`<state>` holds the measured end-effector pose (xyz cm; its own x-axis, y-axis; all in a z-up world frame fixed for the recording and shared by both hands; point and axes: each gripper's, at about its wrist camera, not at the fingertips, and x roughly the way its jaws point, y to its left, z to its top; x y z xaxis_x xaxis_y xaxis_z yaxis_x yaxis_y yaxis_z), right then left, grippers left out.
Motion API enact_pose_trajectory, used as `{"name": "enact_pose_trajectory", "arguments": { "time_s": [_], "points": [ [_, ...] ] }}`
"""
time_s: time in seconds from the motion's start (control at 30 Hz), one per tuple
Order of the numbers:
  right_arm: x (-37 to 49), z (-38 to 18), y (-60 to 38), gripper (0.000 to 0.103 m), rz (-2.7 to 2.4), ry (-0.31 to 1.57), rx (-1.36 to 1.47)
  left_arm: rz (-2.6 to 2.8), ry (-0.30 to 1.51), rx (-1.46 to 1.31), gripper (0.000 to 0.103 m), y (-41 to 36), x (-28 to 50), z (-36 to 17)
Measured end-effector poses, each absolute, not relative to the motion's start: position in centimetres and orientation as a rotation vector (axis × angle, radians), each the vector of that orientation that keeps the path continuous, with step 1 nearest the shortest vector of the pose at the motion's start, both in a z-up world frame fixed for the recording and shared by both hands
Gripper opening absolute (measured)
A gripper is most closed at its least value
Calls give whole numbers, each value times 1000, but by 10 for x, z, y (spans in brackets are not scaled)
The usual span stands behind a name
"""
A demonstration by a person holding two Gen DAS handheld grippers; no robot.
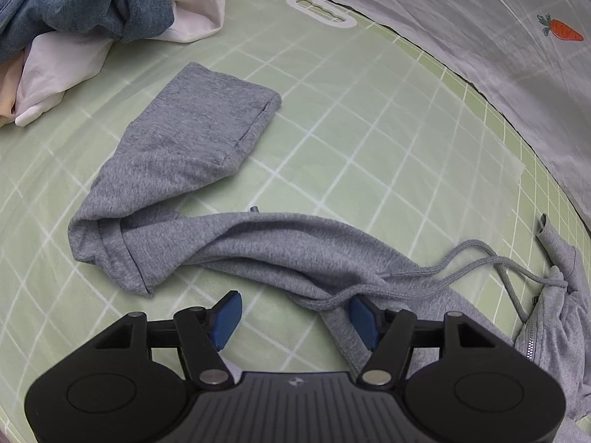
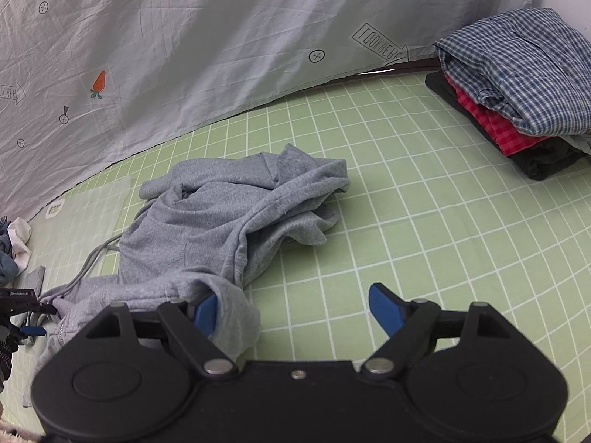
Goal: Fold clothes
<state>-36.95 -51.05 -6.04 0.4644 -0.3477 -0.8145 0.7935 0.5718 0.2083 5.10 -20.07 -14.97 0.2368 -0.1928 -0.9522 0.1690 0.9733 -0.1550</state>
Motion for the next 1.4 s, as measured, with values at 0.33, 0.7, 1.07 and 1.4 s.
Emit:
{"name": "enact_pose_trajectory", "arguments": {
  "time_s": [0.33, 0.7, 1.07, 1.4],
  "points": [
    [-371, -44, -507, 85, -664, 870, 530, -232, 1292, -71, 65, -190, 58, -148],
    [-373, -42, -505, 85, -675, 862, 550, -245, 1289, -36, 65, -198, 55, -150],
    [-359, -54, -509, 88, -648, 910, 534, -248, 1278, -42, 66, -199, 53, -150],
    [-385, -28, -527, 90, -745, 664, 678, -263, 1274, -56, 66, -200, 52, -150]
  ]
}}
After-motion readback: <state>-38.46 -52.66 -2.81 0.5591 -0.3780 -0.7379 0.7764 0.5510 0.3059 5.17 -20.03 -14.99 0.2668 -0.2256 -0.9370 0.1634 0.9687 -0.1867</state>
